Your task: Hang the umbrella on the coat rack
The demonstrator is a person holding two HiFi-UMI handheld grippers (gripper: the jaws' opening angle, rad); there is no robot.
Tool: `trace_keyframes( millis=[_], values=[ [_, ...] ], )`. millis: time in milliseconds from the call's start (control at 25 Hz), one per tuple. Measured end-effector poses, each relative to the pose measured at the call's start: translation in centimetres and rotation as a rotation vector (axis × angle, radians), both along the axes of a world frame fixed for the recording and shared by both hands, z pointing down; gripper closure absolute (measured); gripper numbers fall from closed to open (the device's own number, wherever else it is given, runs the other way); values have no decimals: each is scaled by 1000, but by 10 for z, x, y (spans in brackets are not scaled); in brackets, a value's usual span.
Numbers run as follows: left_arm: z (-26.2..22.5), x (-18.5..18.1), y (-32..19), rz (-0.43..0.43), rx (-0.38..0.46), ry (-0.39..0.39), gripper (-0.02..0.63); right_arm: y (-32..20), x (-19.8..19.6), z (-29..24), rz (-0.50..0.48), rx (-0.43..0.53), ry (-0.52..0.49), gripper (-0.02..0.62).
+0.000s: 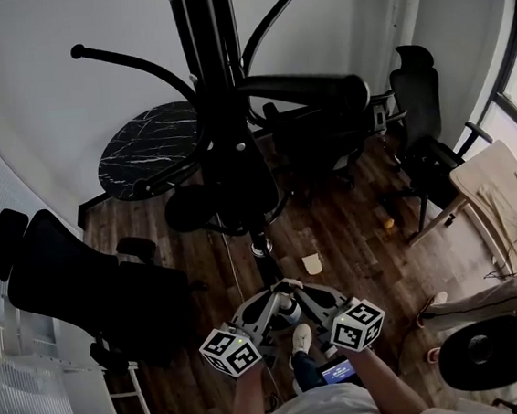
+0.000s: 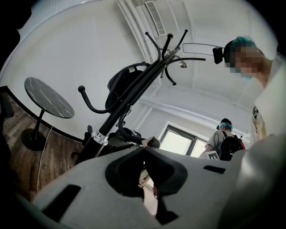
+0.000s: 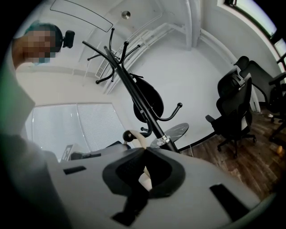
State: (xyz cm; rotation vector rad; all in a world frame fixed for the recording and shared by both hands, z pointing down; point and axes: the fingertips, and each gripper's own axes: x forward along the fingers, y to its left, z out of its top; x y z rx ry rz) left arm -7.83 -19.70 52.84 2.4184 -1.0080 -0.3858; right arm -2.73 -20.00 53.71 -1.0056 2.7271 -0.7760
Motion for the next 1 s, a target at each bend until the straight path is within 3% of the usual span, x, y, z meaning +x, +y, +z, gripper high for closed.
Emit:
trace_keyframes(
  millis=[240, 760, 1000],
  values=[
    [8, 1, -1, 4, -17, -11, 584, -1, -1, 7, -5, -10, 12, 581],
    [19, 7, -5, 19, -25, -151, 584, -6, -5, 18, -25, -18, 39, 581],
    [20, 6, -11, 15, -39, -141, 584, -11, -6, 19, -33, -23, 45, 580]
  ],
)
